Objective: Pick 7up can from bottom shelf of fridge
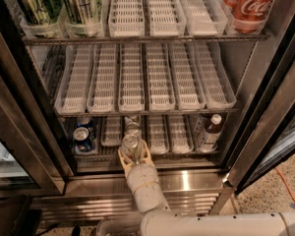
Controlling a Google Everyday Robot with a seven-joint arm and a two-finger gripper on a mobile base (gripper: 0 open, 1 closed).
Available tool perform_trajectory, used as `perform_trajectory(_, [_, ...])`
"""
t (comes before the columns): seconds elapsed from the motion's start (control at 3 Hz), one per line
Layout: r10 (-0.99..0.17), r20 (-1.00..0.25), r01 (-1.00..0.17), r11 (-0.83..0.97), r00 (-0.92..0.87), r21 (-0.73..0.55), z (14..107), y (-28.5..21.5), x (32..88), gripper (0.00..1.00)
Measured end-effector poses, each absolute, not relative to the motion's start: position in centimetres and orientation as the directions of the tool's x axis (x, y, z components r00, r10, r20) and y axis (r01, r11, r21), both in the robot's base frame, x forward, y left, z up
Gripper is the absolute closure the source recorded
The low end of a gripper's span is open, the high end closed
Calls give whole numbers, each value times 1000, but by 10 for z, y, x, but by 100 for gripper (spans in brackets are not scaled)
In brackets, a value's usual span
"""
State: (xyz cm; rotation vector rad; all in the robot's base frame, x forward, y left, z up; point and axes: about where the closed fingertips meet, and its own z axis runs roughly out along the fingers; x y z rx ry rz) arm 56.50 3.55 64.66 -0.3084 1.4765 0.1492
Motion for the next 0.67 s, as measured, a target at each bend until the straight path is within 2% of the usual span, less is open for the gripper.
perform_trajectory(0.67, [-69,-997,-361,931,-41,-50,656,25,533,100])
